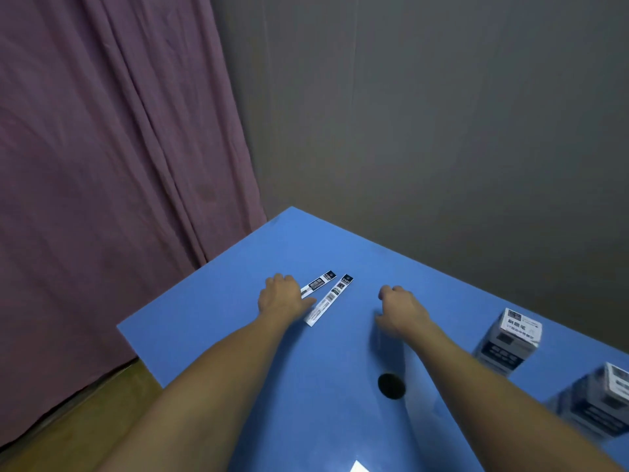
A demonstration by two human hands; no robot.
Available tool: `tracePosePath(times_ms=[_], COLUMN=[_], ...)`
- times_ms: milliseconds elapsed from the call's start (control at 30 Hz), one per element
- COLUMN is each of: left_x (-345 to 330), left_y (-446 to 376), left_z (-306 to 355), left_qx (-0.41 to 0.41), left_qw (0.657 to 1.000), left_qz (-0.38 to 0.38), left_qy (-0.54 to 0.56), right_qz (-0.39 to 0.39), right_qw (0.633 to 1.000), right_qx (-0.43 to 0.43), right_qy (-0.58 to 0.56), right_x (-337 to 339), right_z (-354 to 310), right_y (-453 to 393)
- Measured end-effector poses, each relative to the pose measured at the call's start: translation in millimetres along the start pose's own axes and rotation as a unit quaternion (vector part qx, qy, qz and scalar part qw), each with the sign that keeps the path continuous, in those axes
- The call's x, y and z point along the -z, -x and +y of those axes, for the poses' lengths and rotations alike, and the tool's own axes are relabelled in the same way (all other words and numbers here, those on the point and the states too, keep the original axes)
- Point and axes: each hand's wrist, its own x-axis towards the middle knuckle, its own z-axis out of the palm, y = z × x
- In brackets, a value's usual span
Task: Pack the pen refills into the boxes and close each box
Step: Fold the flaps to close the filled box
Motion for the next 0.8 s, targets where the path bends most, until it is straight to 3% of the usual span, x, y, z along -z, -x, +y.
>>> tracePosePath(times_ms=[300,800], left_x=[-25.9,-6.8], left_y=[-29.7,-20.9], left_z=[32.0,16.1], left_qx=[0.008,0.032], left_qw=[0.998,0.989], left_qz=[-0.041,-0.136], left_qy=[-0.045,0.055], right_qz=[0.006,-0.024], right_qw=[0.999,0.999], right_qx=[0.006,0.003], right_qy=[-0.034,-0.024], right_x=[-6.4,-15.8], right_z=[-2.2,-12.9], right_y=[-18.5,-9.8])
